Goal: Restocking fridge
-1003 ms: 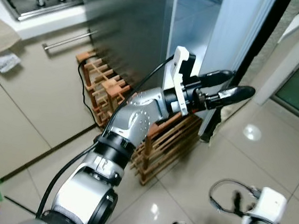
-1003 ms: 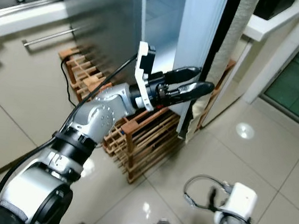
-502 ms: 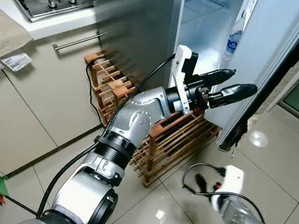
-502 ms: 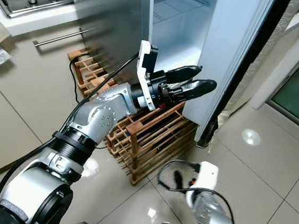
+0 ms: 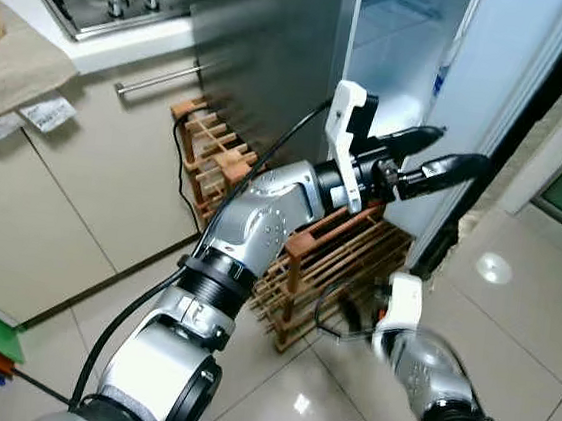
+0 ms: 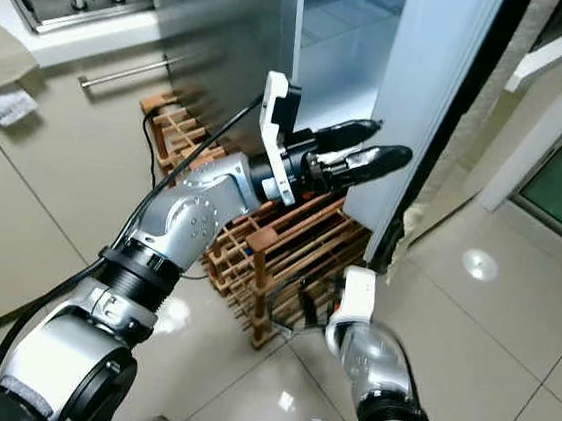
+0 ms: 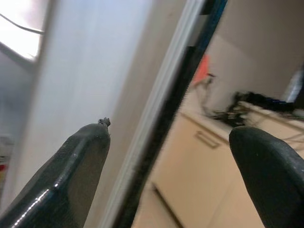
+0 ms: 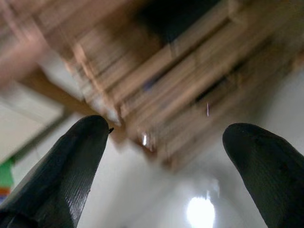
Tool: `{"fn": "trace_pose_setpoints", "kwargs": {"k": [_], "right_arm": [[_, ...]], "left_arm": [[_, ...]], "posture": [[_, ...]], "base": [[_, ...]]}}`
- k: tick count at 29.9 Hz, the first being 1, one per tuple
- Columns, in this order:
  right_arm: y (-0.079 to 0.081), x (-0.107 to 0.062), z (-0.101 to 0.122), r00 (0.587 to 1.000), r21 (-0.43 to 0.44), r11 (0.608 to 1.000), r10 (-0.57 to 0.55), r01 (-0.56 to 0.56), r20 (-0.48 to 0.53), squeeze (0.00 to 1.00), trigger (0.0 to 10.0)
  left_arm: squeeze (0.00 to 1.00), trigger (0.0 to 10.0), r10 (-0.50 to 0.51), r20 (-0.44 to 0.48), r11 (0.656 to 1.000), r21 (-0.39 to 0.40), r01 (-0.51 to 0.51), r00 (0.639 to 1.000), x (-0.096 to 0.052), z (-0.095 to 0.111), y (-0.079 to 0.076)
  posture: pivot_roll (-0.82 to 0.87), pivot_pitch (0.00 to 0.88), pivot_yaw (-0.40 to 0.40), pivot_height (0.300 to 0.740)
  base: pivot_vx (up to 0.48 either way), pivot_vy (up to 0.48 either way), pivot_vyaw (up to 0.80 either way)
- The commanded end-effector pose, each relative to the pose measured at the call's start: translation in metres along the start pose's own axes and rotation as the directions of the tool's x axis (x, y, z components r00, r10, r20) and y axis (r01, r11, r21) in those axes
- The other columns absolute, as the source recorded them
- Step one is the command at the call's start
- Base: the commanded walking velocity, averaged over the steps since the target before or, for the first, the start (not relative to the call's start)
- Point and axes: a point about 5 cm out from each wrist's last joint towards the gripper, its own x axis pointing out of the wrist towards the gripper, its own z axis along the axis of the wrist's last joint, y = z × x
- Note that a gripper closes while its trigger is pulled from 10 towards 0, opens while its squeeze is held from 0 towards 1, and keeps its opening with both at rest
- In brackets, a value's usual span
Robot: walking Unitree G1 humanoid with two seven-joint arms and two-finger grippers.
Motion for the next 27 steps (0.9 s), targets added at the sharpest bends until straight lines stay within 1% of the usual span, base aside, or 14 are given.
{"fn": "trace_pose_setpoints", "kwargs": {"k": [1, 8, 10, 11, 13, 14, 15, 16, 17, 19, 22, 23, 26, 27], "right_arm": [[0.008, 0.0, 0.015, 0.998, -0.029, 0.999, 0.047, -0.046, 0.039, 0.0, 10.0], [0.008, -0.01, 0.038, 0.991, -0.124, 0.992, 0.009, 0.008, 0.134, 0.0, 10.0], [-0.001, -0.018, 0.042, 0.986, -0.153, 0.985, -0.05, 0.075, 0.159, 0.0, 10.0], [-0.012, -0.026, 0.045, 0.974, -0.186, 0.97, -0.121, 0.158, 0.193, 0.0, 10.0], [-0.019, -0.029, 0.046, 0.964, -0.194, 0.959, -0.166, 0.207, 0.209, 0.0, 10.0], [-0.036, -0.037, 0.045, 0.936, -0.205, 0.927, -0.265, 0.313, 0.231, 0.0, 10.0], [-0.036, -0.037, 0.045, 0.936, -0.205, 0.927, -0.265, 0.313, 0.231, 0.0, 10.0], [-0.059, -0.05, 0.043, 0.886, -0.224, 0.867, -0.389, 0.445, 0.253, 0.0, 10.0], [-0.071, -0.058, 0.042, 0.852, -0.23, 0.829, -0.451, 0.51, 0.265, 0.0, 10.0], [-0.082, -0.066, 0.038, 0.831, -0.219, 0.808, -0.492, 0.547, 0.261, 0.0, 10.0], [-0.076, -0.07, 0.042, 0.83, -0.292, 0.783, -0.473, 0.549, 0.295, 0.0, 10.0], [-0.075, -0.071, 0.044, 0.818, -0.33, 0.753, -0.48, 0.569, 0.317, 0.0, 10.0], [-0.069, -0.072, 0.052, 0.781, -0.377, 0.69, -0.485, 0.618, 0.392, 0.0, 10.0], [-0.061, -0.07, 0.057, 0.783, -0.377, 0.698, -0.452, 0.608, 0.427, 0.0, 10.0]], "left_arm": [[0.0, 10.0, 0.055, 0.025, 0.998, -0.015, -0.055, 0.998, 0.003, -0.01, -0.004], [0.0, 10.0, 0.15, 0.042, 0.988, 0.018, -0.15, 0.988, -0.013, -0.005, 0.006], [0.0, 10.0, 0.183, 0.046, 0.982, 0.042, -0.185, 0.982, -0.021, -0.001, 0.01], [0.0, 10.0, 0.212, 0.048, 0.975, 0.061, -0.215, 0.976, -0.028, 0.002, 0.014], [0.0, 10.0, 0.229, 0.047, 0.97, 0.074, -0.232, 0.972, -0.033, 0.003, 0.017], [0.0, 10.0, 0.275, 0.03, 0.954, 0.117, -0.277, 0.961, -0.046, 0.002, 0.024], [0.0, 10.0, 0.275, 0.03, 0.954, 0.117, -0.277, 0.961, -0.046, 0.002, 0.024], [0.0, 10.0, 0.367, 0.011, 0.912, 0.195, -0.362, 0.93, -0.067, 0.002, 0.036], [0.0, 10.0, 0.428, 0.004, 0.877, 0.238, -0.417, 0.904, -0.08, 0.002, 0.043], [0.0, 10.0, 0.53, 0.016, 0.818, 0.253, -0.516, 0.848, -0.1, 0.004, 0.055], [0.0, 10.0, 0.707, 0.069, 0.666, 0.27, -0.695, 0.704, -0.128, 0.009, 0.071], [0.0, 10.0, 0.753, 0.082, 0.613, 0.276, -0.741, 0.653, -0.136, 0.011, 0.075], [0.0, 10.0, 0.821, 0.104, 0.514, 0.29, -0.807, 0.561, -0.148, 0.01, 0.078], [0.0, 10.0, 0.841, 0.114, 0.476, 0.306, -0.824, 0.528, -0.152, 0.008, 0.078]], "posture": [[-0.21, 0.09, 0.088, 0.723], [-0.2, 0.091, 0.084, 0.723], [-0.2, 0.09, 0.085, 0.723], [-0.21, 0.089, 0.086, 0.723], [-0.21, 0.087, 0.088, 0.723], [-0.21, 0.087, 0.09, 0.723], [-0.21, 0.087, 0.09, 0.723], [-0.21, 0.086, 0.089, 0.723], [-0.2, 0.086, 0.088, 0.723], [-0.2, 0.086, 0.088, 0.723], [-0.2, 0.081, 0.084, 0.723], [-0.2, 0.078, 0.082, 0.723], [-0.19, 0.071, 0.077, 0.723], [-0.19, 0.071, 0.077, 0.723]], "base": [[0.0, 0.0, 0.0], [0.0, 0.0, 0.0], [0.0, 0.0, 0.0], [0.0, 0.0, 0.0], [0.0, 0.0, 0.0], [0.0, 0.0, 0.0], [0.0, 0.0, 0.0], [0.0, 0.0, 0.0], [0.0, 0.0, 0.0], [0.0, 0.0, 0.0], [0.0, 0.0, 0.0], [0.0, 0.0, 0.0], [0.0, 0.0, 0.0], [0.0, 0.0, 0.0]]}}
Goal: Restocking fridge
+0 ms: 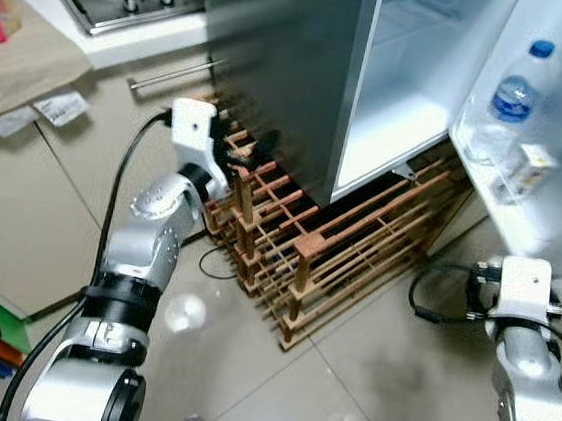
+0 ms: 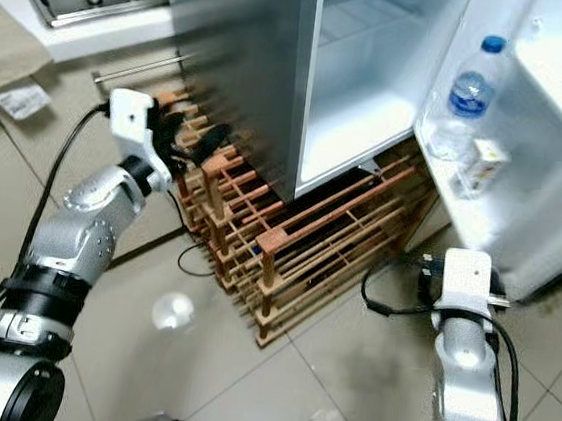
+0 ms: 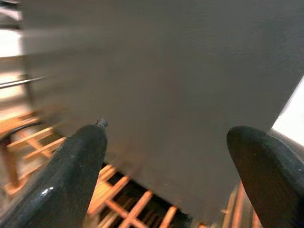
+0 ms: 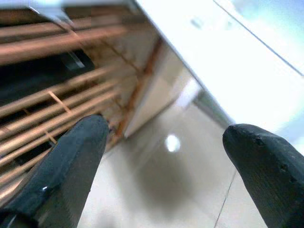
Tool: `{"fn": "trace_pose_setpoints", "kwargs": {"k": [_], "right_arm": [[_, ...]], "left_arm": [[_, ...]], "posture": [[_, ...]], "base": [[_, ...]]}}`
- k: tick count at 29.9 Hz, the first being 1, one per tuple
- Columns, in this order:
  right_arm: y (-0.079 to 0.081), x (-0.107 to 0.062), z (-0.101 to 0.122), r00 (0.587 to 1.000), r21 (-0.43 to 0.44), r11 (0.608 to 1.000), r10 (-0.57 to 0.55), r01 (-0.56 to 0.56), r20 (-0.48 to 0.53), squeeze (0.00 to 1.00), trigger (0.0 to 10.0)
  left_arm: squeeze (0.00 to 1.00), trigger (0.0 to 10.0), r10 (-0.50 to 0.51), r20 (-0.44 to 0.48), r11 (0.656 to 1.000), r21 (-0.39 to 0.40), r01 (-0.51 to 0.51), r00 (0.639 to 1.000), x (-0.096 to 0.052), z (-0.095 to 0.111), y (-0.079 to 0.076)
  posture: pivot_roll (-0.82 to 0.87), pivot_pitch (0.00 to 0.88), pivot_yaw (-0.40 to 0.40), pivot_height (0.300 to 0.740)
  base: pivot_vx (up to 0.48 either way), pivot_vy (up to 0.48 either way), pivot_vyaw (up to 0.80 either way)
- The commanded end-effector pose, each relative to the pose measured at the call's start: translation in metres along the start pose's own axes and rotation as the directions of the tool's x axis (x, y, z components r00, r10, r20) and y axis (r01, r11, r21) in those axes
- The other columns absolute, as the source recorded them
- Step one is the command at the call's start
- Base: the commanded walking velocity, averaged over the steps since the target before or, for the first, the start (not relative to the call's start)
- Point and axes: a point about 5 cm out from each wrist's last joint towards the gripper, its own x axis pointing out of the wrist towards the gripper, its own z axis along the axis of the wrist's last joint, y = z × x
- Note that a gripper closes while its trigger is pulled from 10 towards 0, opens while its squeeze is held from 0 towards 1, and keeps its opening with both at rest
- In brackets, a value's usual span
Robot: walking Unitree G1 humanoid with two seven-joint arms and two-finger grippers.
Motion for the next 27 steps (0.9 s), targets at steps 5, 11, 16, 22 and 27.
{"fn": "trace_pose_setpoints", "kwargs": {"k": [5, 11, 16, 22, 27], "right_arm": [[0.029, -0.002, 0.037, 0.975, 0.131, 0.983, 0.097, -0.125, 0.201, 0.0, 10.0], [0.057, -0.006, 0.063, 0.927, 0.186, 0.943, 0.208, -0.274, 0.313, 0.0, 10.0], [0.081, -0.011, 0.086, 0.861, 0.223, 0.885, 0.291, -0.408, 0.417, 0.0, 10.0], [0.087, -0.008, 0.089, 0.848, 0.246, 0.862, 0.316, -0.444, 0.426, 0.0, 10.0], [0.081, -0.002, 0.089, 0.86, 0.307, 0.847, 0.286, -0.433, 0.423, 0.0, 10.0]], "left_arm": [[0.0, 10.0, 0.164, -0.014, 0.986, 0.04, -0.163, 0.986, -0.013, -0.014, 0.013], [0.0, 10.0, 0.23, 0.033, 0.973, 0.016, -0.23, 0.973, -0.017, -0.015, 0.016], [0.0, 10.0, 0.265, 0.08, 0.963, 0.023, -0.268, 0.961, -0.023, -0.007, 0.017], [0.0, 10.0, 0.252, 0.057, 0.964, 0.077, -0.256, 0.966, -0.023, -0.011, 0.012], [0.0, 10.0, 0.233, 0.021, 0.969, 0.079, -0.234, 0.972, -0.019, -0.017, 0.01]], "posture": [[-0.18, 0.061, 0.07, 0.723], [-0.18, 0.051, 0.061, 0.723], [-0.16, 0.043, 0.045, 0.723], [-0.14, 0.048, 0.039, 0.723], [-0.14, 0.047, 0.034, 0.723]], "base": [[0.0, 0.0, 0.0], [0.0, 0.0, 0.49], [0.0, 0.326, 0.66], [-0.046, 0.26, 0.61], [0.0, 0.0, 0.58]]}}
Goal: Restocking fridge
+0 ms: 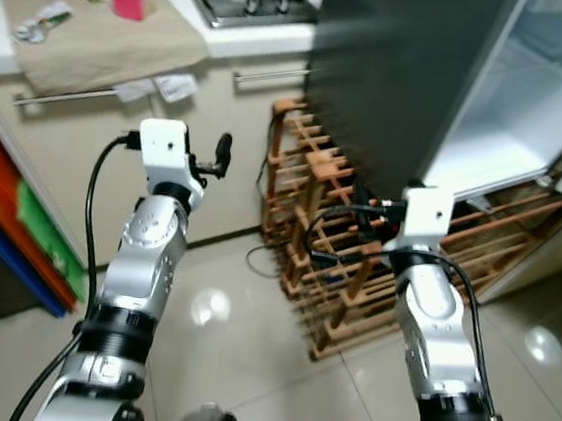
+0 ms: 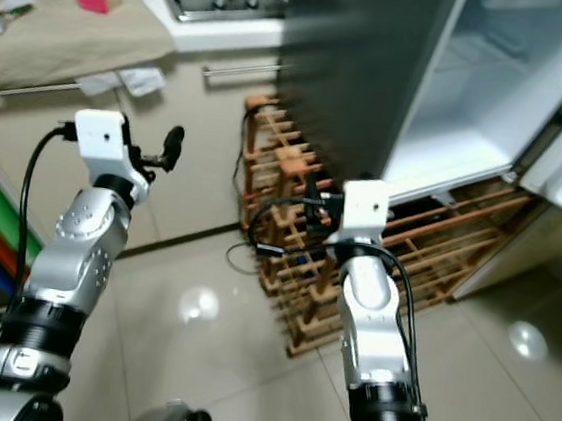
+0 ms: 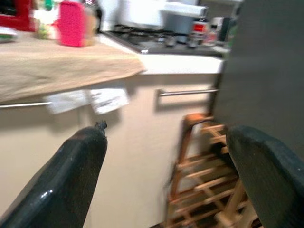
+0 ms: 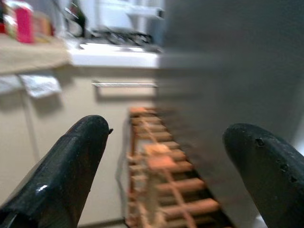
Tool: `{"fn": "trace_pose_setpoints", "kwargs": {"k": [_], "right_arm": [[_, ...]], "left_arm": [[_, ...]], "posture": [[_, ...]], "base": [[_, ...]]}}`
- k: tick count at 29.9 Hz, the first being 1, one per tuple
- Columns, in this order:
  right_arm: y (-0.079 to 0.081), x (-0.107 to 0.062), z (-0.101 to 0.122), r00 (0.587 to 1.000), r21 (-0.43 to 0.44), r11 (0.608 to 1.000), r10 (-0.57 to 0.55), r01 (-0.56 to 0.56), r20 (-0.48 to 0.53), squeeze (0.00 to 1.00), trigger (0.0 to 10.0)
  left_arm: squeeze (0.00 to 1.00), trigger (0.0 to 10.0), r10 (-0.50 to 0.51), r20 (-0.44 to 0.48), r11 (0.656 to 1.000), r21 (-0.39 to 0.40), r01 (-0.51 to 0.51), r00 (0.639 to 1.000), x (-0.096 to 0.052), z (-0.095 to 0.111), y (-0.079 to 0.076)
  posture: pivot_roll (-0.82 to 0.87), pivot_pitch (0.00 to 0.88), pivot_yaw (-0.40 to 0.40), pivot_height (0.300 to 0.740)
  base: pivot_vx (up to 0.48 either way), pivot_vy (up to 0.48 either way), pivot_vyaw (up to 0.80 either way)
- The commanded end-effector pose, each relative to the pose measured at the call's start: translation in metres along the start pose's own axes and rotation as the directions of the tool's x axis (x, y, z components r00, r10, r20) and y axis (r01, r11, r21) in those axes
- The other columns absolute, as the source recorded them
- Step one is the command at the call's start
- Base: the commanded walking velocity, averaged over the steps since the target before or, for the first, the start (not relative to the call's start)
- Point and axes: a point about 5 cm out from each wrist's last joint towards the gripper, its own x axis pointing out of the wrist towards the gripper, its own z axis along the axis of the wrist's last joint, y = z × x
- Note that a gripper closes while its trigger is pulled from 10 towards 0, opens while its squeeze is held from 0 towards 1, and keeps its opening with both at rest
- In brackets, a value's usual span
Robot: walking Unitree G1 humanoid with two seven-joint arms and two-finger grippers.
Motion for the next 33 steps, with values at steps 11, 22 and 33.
{"fn": "trace_pose_setpoints", "kwargs": {"k": [11, 22, 33], "right_arm": [[-0.011, 0.004, 0.002, 0.999, -0.007, 1.0, -0.024, 0.024, 0.041, 0.0, 10.0], [-0.006, 0.015, 0.032, 0.978, -0.07, 0.997, -0.029, 0.044, 0.206, 0.0, 10.0], [-0.008, 0.014, 0.02, 0.988, -0.048, 0.998, -0.044, 0.051, 0.146, 0.0, 10.0]], "left_arm": [[0.0, 10.0, -0.065, 0.035, 0.997, -0.043, 0.067, 0.997, 0.002, 0.003, -0.012], [0.0, 10.0, -0.086, 0.187, 0.996, 0.033, 0.082, 0.979, 0.009, 0.033, -0.025], [0.0, 10.0, -0.058, 0.176, 0.998, -0.02, 0.062, 0.983, 0.011, 0.03, -0.021]], "posture": [[-0.13, 0.057, 0.028, 0.723], [-0.13, 0.056, 0.014, 0.723], [-0.14, 0.056, 0.018, 0.723]], "base": [[0.0, 0.0, 0.55], [0.475, 0.0, 0.14], [0.463, 0.0, 0.0]]}}
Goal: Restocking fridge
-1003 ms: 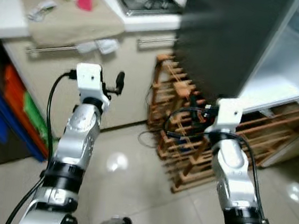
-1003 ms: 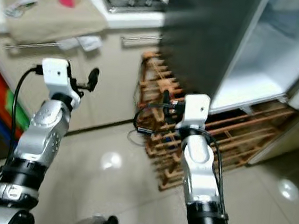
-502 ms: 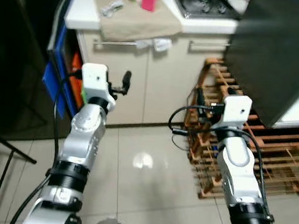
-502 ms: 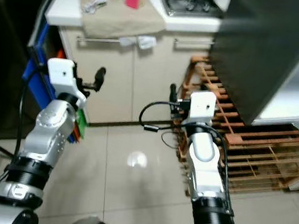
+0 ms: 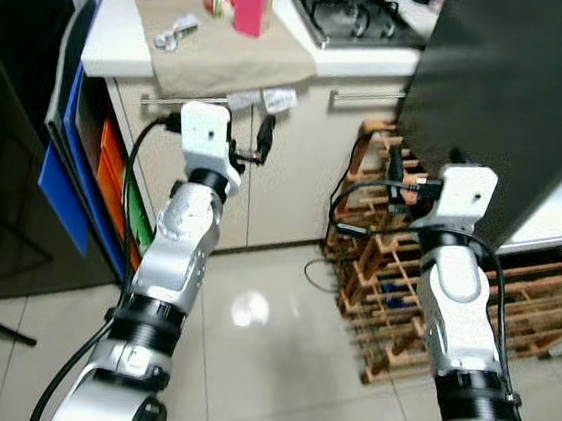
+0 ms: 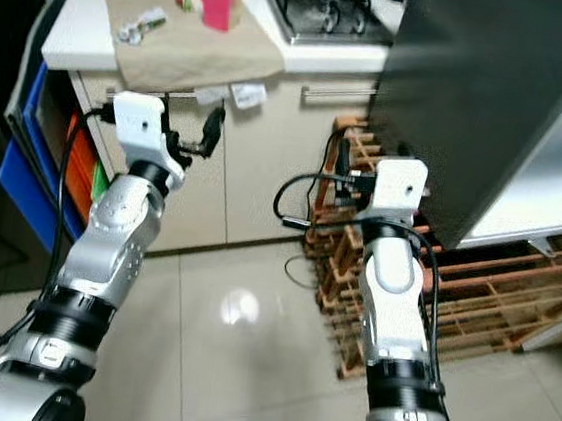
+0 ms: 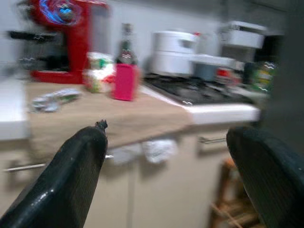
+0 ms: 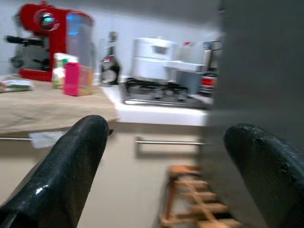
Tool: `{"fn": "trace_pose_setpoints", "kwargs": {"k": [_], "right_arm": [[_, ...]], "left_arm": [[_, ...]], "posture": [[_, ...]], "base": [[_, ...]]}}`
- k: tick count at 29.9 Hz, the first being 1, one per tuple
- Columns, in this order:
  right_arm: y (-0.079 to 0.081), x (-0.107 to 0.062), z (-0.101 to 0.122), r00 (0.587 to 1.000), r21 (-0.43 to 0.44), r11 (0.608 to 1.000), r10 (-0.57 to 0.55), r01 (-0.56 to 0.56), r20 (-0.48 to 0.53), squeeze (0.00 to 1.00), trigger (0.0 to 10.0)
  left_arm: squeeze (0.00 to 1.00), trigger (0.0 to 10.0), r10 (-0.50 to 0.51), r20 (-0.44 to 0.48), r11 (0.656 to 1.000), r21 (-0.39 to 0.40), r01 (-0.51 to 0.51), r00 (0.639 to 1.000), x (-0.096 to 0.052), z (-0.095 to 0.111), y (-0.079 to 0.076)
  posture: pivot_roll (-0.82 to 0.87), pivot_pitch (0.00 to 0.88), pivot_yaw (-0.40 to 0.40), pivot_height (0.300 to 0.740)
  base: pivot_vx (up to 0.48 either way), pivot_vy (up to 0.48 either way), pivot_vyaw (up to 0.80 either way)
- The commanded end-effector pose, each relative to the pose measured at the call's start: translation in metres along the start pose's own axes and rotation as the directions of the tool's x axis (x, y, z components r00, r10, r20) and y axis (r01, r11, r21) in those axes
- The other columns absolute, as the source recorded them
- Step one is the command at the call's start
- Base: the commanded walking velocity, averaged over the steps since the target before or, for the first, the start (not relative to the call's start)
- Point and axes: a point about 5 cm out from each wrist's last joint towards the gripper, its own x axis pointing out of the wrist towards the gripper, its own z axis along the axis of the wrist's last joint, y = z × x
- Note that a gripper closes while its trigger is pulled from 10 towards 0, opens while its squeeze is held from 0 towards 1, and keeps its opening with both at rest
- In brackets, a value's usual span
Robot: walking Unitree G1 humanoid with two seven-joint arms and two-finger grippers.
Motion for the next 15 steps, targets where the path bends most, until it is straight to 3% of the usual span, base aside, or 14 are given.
{"fn": "trace_pose_setpoints", "kwargs": {"k": [1, 8, 15], "right_arm": [[0.006, 0.0003, -0.0006, 1.0, 0.015, 1.0, 0.016, -0.016, -0.01, 0.0, 10.0], [0.0062, -0.0006, -0.0035, 1.0, 0.017, 1.0, -0.003, 0.003, -0.018, 0.0, 10.0], [0.0076, 0.002, -0.0006, 1.0, 0.009, 1.0, 0.003, -0.003, -0.008, 0.0, 10.0]], "left_arm": [[0.0, 10.0, 0.047, 0.013, 0.999, -0.025, -0.046, 0.999, 0.0007, 0.0034, 0.0113], [0.0, 10.0, 0.009, 0.009, 1.0, 0.007, -0.009, 1.0, 0.0038, 0.004, 0.0088], [0.0, 10.0, 0.006, 0.019, 1.0, 0.012, -0.007, 1.0, 0.008, 0.0082, 0.0104]], "posture": [[-0.14, 0.056, 0.022, 0.723], [-0.14, 0.054, 0.039, 0.723], [-0.14, 0.05, 0.034, 0.723]], "base": [[0.428, 0.0, 0.0], [0.408, 0.153, 0.62], [0.437, 0.0, 0.0]]}}
